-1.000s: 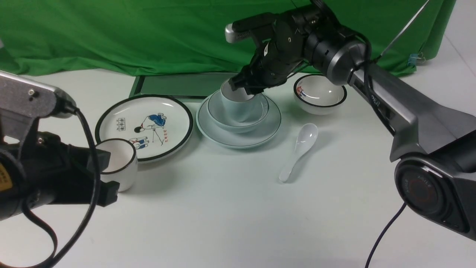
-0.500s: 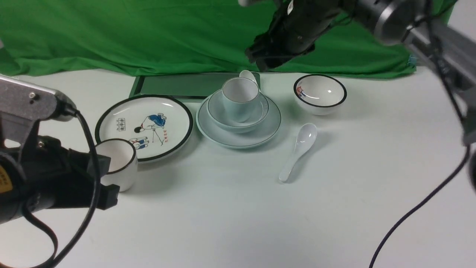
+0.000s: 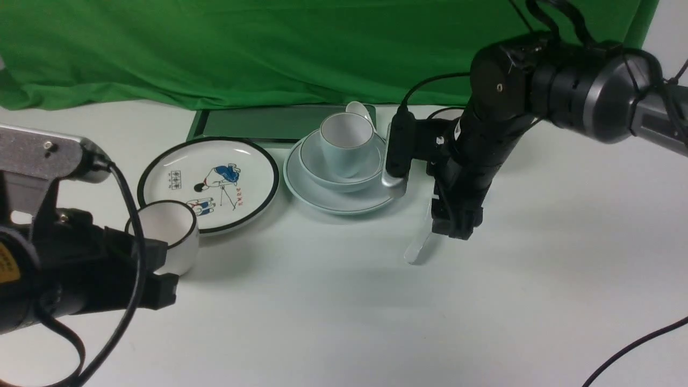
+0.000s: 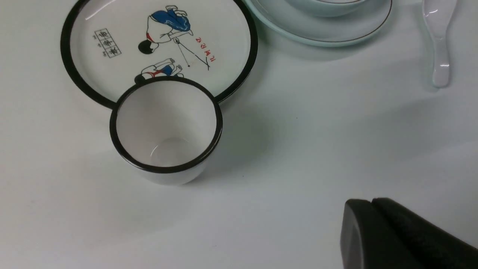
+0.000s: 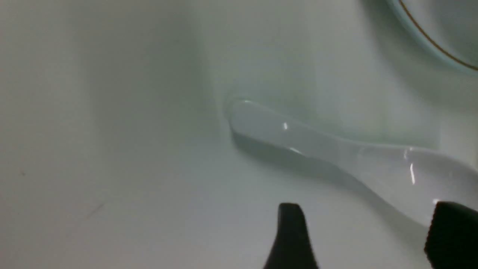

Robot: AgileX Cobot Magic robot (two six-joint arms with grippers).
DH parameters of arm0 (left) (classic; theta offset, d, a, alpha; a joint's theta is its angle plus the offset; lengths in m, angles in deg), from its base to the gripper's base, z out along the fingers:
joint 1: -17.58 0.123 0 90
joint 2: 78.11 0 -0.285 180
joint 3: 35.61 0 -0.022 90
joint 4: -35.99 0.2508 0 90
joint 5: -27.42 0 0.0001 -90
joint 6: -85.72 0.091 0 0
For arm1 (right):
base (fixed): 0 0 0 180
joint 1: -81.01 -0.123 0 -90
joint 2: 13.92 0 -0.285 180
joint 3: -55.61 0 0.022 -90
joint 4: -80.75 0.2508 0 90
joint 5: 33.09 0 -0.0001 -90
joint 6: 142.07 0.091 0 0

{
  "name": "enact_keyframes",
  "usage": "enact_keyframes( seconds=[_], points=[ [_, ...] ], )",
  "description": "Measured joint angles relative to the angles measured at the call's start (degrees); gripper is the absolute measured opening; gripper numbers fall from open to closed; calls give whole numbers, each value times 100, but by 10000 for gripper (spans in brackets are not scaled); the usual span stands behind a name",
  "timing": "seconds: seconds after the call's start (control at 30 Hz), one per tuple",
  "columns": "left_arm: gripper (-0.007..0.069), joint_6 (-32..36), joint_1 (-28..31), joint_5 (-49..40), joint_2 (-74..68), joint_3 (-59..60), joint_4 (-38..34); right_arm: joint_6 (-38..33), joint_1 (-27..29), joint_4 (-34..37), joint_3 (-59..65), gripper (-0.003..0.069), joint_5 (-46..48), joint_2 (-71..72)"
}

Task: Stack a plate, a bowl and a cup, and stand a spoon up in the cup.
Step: Use the right arm to grab a blue soup spoon

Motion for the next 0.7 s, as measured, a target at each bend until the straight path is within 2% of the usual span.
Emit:
enact_keyframes(
  seconds=[0.13,0.27,0.63,0.7],
  points=[
    [-36,22,0,0,0,0,-42,-535,0,-6,0,436,-329,-266],
    [-36,91,0,0,6,0,-82,-743,0,-10,11,400,-334,-523],
    [-36,162,0,5,8,0,-213,-1188,0,11,17,384,-609,-749],
    [-36,164,0,10,8,0,-240,-1208,0,138,11,316,-733,-781]
  ],
)
